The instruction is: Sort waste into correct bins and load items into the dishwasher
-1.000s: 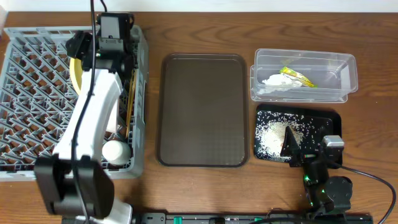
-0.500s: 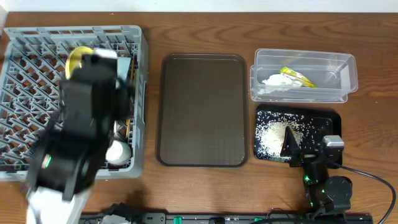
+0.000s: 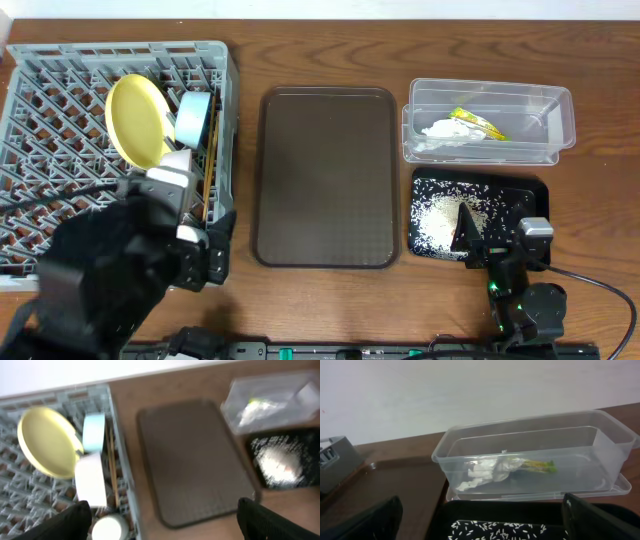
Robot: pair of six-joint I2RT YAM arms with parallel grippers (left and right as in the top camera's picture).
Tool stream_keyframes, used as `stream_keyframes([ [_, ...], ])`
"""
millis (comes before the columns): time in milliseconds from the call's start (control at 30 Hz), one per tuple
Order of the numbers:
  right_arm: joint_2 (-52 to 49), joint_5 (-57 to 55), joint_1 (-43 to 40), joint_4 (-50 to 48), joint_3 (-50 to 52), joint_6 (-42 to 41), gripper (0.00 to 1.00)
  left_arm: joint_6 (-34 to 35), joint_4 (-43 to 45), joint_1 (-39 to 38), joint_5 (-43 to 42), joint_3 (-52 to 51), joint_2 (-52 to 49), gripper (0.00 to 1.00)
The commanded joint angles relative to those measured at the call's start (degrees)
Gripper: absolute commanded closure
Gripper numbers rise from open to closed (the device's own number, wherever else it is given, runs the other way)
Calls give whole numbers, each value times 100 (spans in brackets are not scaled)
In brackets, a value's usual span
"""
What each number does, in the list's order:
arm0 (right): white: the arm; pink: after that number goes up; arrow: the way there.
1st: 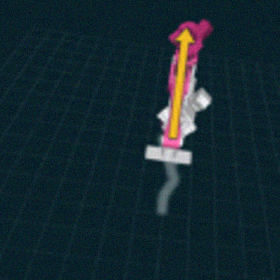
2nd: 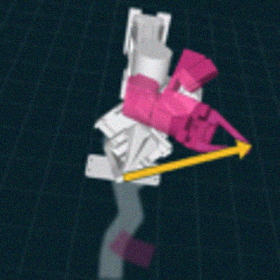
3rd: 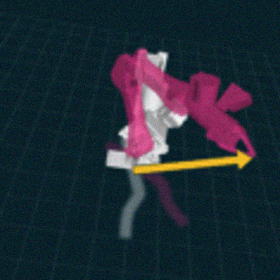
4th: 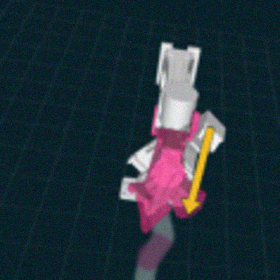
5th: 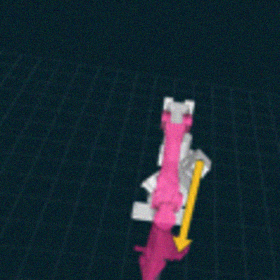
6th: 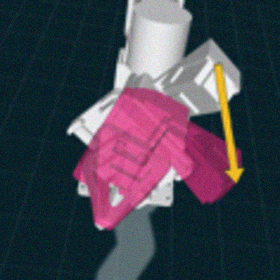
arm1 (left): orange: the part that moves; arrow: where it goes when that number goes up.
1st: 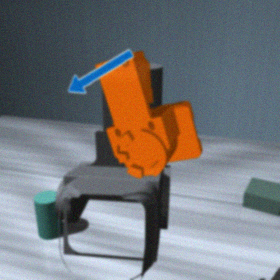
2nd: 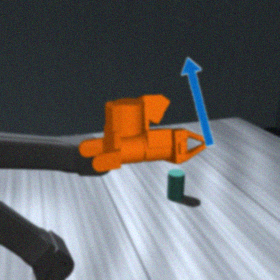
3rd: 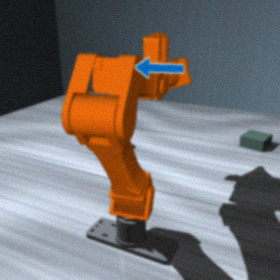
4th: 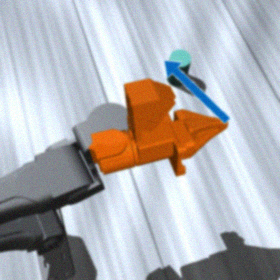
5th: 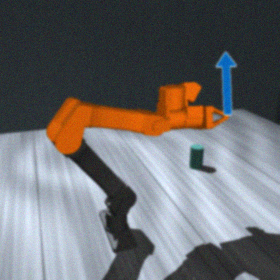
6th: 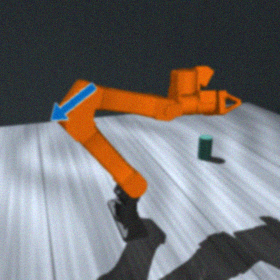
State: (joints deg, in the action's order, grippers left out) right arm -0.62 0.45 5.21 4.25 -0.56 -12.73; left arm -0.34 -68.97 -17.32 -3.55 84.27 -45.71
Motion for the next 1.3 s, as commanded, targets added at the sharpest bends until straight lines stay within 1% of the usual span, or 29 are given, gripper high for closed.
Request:
stream_keyframes([
  [0,24,-20,-26,0,24,81,1,129,446,-13,-92,-160,256,7],
  [100,24,-20,-26,0,24,81,1,131,1143,-11,-59,-667,544,6],
  [300,24,-20,-26,0,24,81,1,243,2916,26,-52,-2535,1534,6],
  [400,24,-20,-26,0,24,81,1,243,3665,26,-52,-3464,2031,6],
  [500,24,-20,-28,-2,24,81,1,313,4205,26,-52,-4236,2476,5],
  [700,24,-20,-26,0,24,81,1,533,4929,26,-55,-5495,3261,5],
  [1000,24,-20,-26,0,24,81,1,540,5676,26,-52,-7007,4225,5],
  [1167,24,-20,-26,0,24,81,1,540,6033,24,-52,-7685,4568,5],
  [1267,24,-20,-28,0,24,81,1,540,6321,24,-55,-7960,4562,5],
])
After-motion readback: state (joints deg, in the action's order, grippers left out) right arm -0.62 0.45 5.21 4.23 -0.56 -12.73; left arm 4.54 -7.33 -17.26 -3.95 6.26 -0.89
